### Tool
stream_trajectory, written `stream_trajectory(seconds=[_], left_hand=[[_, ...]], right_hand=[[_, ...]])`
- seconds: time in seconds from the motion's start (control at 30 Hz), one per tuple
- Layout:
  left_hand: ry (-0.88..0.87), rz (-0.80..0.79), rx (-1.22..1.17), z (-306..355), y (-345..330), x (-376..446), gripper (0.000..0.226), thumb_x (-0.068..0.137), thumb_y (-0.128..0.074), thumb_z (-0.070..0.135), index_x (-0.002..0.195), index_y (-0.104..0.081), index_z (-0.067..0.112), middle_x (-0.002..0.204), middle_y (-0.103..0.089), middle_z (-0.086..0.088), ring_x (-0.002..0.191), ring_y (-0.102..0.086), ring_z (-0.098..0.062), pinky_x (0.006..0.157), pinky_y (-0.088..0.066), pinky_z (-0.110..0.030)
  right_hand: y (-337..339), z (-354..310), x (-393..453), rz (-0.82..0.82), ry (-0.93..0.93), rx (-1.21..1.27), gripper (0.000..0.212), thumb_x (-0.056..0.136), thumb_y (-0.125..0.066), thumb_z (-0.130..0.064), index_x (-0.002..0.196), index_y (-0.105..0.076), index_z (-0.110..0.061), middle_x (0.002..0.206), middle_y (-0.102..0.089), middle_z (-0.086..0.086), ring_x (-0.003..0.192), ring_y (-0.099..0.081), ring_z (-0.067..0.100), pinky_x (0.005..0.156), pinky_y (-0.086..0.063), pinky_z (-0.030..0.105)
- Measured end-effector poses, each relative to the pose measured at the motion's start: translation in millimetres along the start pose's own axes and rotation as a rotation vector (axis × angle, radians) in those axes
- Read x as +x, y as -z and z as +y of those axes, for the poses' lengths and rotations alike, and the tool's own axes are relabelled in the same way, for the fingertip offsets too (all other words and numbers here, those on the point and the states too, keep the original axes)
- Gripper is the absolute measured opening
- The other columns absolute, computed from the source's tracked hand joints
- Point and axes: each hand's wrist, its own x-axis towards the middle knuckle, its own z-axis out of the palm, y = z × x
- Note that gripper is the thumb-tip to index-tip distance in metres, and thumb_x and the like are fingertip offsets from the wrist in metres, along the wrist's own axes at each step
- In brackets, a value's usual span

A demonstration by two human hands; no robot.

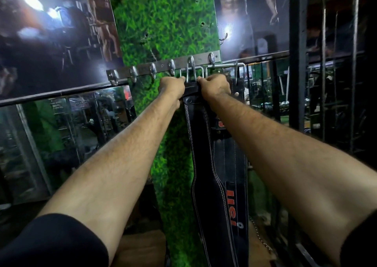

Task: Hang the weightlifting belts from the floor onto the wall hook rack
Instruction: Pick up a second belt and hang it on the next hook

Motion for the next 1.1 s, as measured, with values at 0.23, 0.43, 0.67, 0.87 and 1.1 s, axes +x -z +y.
stream_trajectory(seconds=[0.23, 0.43, 0.67, 0.87, 1.1], left_hand=[[-0.132, -0.013, -0.012, -26.5, 3.9, -29.2, 0.038, 0.097, -0.060, 0.032, 0.064, -0.060, 0.015, 0.061, -0.057, -0.001, 0.053, -0.051, -0.017, 0.053, -0.038, -0.023], [-0.105, -0.154, -0.232, -49.4, 19.9, -57.7, 0.024, 0.098, -0.062, 0.028, 0.080, -0.071, 0.014, 0.078, -0.074, -0.005, 0.068, -0.070, -0.016, 0.067, -0.058, -0.029], [-0.090, -0.292, -0.349, -63.7, 29.8, -66.0, 0.006, 0.093, -0.065, 0.006, 0.094, -0.071, 0.007, 0.096, -0.074, -0.019, 0.082, -0.070, -0.025, 0.081, -0.059, -0.037], [-0.043, -0.300, -0.318, -88.0, 27.6, -83.1, 0.015, 0.092, -0.066, 0.003, 0.080, -0.068, 0.011, 0.079, -0.074, -0.008, 0.069, -0.069, -0.016, 0.075, -0.059, -0.032], [-0.046, -0.284, -0.264, -132.9, 29.2, -101.2, 0.019, 0.090, -0.069, 0.006, 0.074, -0.067, 0.015, 0.072, -0.072, -0.003, 0.068, -0.066, -0.015, 0.074, -0.056, -0.031]], right_hand=[[-10.2, 28.5, -17.4, 0.038, -0.011, 0.085, 0.043, 0.091, -0.061, -0.057, 0.113, -0.075, -0.023, 0.109, -0.076, 0.005, 0.102, -0.069, 0.026, 0.086, -0.052, 0.029], [-9.9, 53.9, -41.8, -0.031, 0.151, 0.207, 0.045, 0.091, -0.062, -0.054, 0.067, -0.065, -0.016, 0.063, -0.064, -0.001, 0.064, -0.062, 0.020, 0.063, -0.050, 0.034], [0.6, 72.3, -46.4, -0.201, 0.202, 0.145, 0.030, 0.077, -0.077, -0.039, 0.091, -0.075, -0.013, 0.083, -0.077, 0.003, 0.079, -0.075, 0.023, 0.076, -0.063, 0.045], [2.4, 104.1, -59.4, -0.318, 0.152, 0.276, 0.031, 0.090, -0.075, -0.016, 0.062, -0.061, -0.021, 0.054, -0.062, -0.013, 0.049, -0.054, -0.002, 0.051, -0.044, 0.019], [7.7, 142.4, -72.9, -0.401, 0.151, 0.258, 0.030, 0.090, -0.075, -0.024, 0.064, -0.062, -0.021, 0.051, -0.060, -0.014, 0.047, -0.052, -0.003, 0.048, -0.041, 0.016]])
